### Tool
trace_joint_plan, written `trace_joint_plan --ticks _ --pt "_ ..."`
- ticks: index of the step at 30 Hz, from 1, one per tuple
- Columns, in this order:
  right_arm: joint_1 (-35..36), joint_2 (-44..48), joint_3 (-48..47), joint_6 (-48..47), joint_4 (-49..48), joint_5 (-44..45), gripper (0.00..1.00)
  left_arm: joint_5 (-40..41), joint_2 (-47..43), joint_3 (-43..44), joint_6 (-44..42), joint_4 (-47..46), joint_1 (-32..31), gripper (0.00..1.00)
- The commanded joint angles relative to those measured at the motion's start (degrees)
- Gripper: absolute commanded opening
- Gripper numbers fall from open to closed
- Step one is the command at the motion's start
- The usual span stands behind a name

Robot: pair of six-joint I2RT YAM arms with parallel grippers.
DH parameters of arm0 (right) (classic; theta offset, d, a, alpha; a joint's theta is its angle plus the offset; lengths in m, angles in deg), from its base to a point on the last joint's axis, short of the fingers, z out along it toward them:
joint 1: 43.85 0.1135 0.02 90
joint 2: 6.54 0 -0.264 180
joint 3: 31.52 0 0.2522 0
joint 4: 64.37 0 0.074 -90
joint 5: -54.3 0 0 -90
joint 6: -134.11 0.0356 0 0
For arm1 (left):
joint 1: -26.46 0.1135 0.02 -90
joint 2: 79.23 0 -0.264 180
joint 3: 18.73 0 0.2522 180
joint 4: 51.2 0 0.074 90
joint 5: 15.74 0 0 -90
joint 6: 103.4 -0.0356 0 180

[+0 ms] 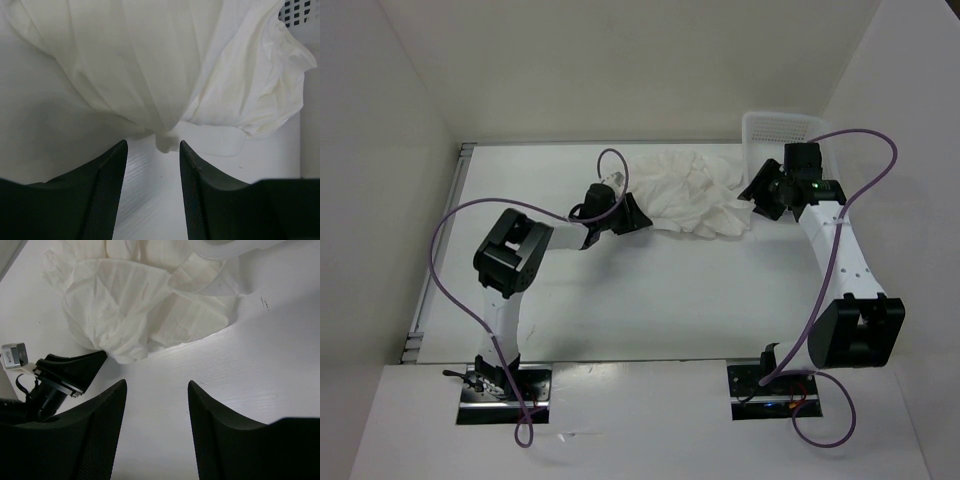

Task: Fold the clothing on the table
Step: Grab the skirt from the pile

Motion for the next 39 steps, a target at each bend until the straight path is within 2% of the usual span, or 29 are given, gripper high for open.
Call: trace_joint_plan --ticks 1,8,24,32,34,35,38,39 --pt "-0.5 1.2 -0.8 -1.3 0.6 -1.9 0.58 1.0 0.8 3.0 -0.7 -3.6 0.3 0.53" --pt "-1.0 1.2 -1.3 -2.6 1.1 -1.9 0.58 0.3 3.2 3.0 4.2 -7.5 0.3 0.46" --pt "-2.7 0.7 -0.6 -4.3 2.2 -2.4 0.58 -1.0 1.4 -0.1 5.9 -8.1 -0.3 0.45" --pt "-3.7 1.2 -0.6 -5.5 3.3 -2.4 0.58 -1.0 4.5 0.5 9.6 -12.0 -1.9 0.44" --pt "-3.7 1.2 -0.1 -5.5 3.3 -2.4 0.58 -1.0 5.8 1.1 9.6 -12.6 -2.5 0.37" --pt "-3.7 1.2 -0.1 -6.0 3.3 -2.4 0.58 -1.0 5.8 1.7 10.1 -12.7 -2.5 0.26" --pt "-3.7 1.7 0.5 -6.0 3.3 -2.4 0.58 0.1 5.1 1.7 10.1 -12.7 -3.0 0.0" --pt "-3.7 1.7 1.1 -6.0 3.3 -2.4 0.58 0.7 3.4 1.2 10.1 -12.0 -3.0 0.0"
